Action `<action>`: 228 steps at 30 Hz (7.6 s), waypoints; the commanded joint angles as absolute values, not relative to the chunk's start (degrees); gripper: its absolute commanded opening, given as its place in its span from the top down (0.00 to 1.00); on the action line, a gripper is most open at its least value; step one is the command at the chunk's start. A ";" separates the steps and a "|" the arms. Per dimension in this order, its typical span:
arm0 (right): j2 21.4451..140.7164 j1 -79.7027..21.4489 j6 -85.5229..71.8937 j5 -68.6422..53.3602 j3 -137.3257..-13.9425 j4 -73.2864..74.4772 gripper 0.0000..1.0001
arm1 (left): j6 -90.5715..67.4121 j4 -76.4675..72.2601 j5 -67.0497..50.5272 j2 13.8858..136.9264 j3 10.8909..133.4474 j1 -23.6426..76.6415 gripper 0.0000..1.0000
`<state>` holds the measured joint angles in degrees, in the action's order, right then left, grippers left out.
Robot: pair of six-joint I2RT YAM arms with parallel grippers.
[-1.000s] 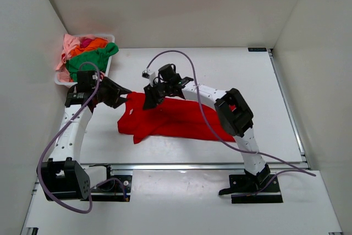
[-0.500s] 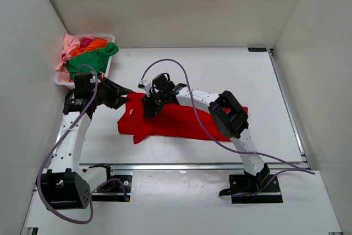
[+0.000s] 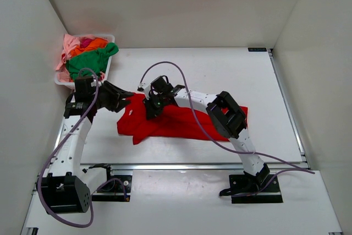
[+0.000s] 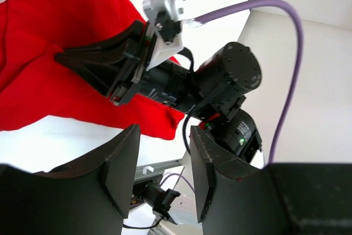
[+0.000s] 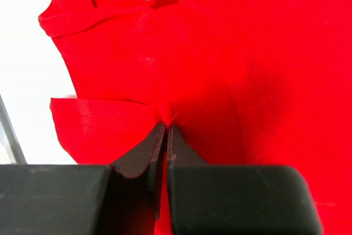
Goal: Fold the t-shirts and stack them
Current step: Rotate the tshirt 90 degrees, then grab the bottom of the folded rectangular tshirt with both arms, then fold the folded rectangular tshirt in 1/3 of the way
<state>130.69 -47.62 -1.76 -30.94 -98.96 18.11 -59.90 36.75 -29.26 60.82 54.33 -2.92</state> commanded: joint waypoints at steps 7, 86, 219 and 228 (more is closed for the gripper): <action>119.99 -42.64 -13.86 -34.02 -92.22 9.86 1.00 | -59.15 35.07 -29.71 58.10 50.98 -2.20 0.48; 100.00 -53.86 -37.01 -12.13 -54.38 16.35 0.70 | -26.28 54.06 1.23 157.06 146.33 22.67 0.61; 110.81 -18.11 -10.19 -25.05 -97.02 53.26 1.00 | -42.80 42.36 -21.62 101.68 80.41 16.70 1.00; 118.99 -17.84 -10.55 -25.84 -105.10 52.22 0.91 | -42.80 41.32 -19.52 110.56 88.15 14.86 1.00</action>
<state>117.86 -18.22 -11.20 -25.04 -101.03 52.80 -42.87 42.70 -21.26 110.28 84.93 15.73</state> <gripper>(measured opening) 0.059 0.023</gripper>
